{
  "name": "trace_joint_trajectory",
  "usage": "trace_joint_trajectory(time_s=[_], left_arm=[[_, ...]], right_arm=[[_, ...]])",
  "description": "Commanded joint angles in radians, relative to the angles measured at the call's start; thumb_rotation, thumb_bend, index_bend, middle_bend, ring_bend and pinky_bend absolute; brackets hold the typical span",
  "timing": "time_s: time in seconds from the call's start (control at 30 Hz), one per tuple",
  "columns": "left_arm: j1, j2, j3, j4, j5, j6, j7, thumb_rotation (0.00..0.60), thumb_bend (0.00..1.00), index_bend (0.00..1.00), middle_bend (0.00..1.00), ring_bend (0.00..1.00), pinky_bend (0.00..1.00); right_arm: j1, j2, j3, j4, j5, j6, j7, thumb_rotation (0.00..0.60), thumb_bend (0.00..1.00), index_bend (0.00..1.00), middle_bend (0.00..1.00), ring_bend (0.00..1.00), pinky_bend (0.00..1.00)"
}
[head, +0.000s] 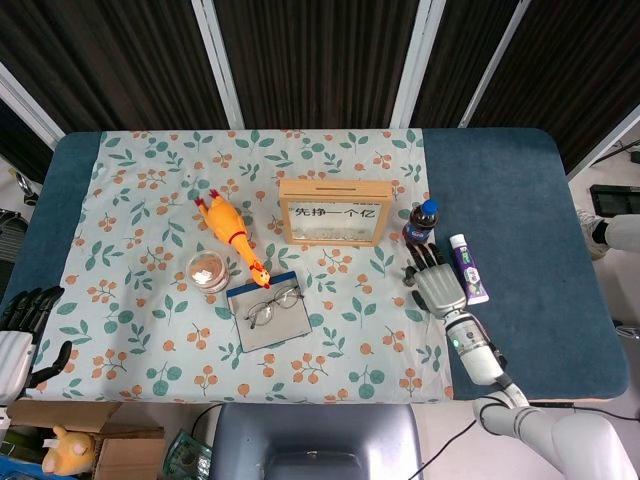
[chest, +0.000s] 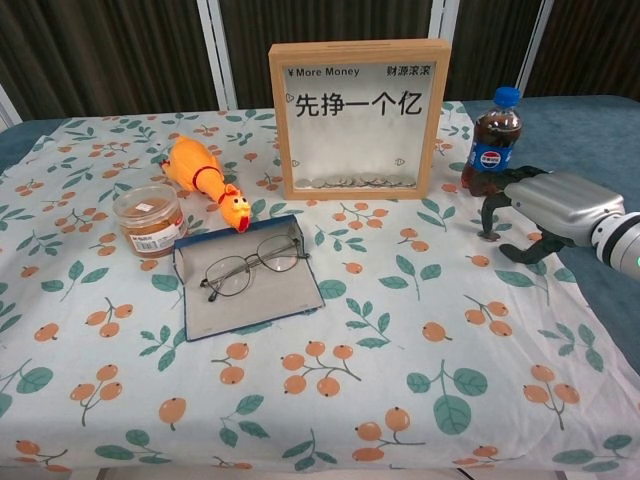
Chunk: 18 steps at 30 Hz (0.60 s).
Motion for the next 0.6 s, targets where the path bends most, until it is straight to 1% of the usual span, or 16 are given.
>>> trace_joint_trajectory(time_s=[0.03, 0.3, 0.6], left_arm=[[0.001, 0.0, 0.001, 0.0, 0.0, 0.0, 0.0, 0.6, 0.45, 0.0, 0.08, 0.01, 0.02], [0.0, 0.0, -0.001, 0.002, -0.003, -0.001, -0.003, 0.6, 0.44, 0.0, 0.08, 0.01, 0.02], [0.002, 0.0, -0.001, 0.003, -0.002, 0.002, -0.005, 0.6, 0.44, 0.0, 0.08, 0.01, 0.02]], right_arm=[[0.001, -0.001, 0.001, 0.002, 0.001, -0.002, -0.001, 0.6, 0.55, 0.55, 0.12, 0.0, 0.0], [0.012, -0.021, 0.003, 0.031, 0.001, -0.007, -0.032, 0.6, 0.55, 0.61, 0.12, 0.0, 0.0], [0.021, -0.024, 0.015, 0.022, 0.013, -0.017, -0.048, 0.6, 0.54, 0.65, 0.12, 0.0, 0.0]])
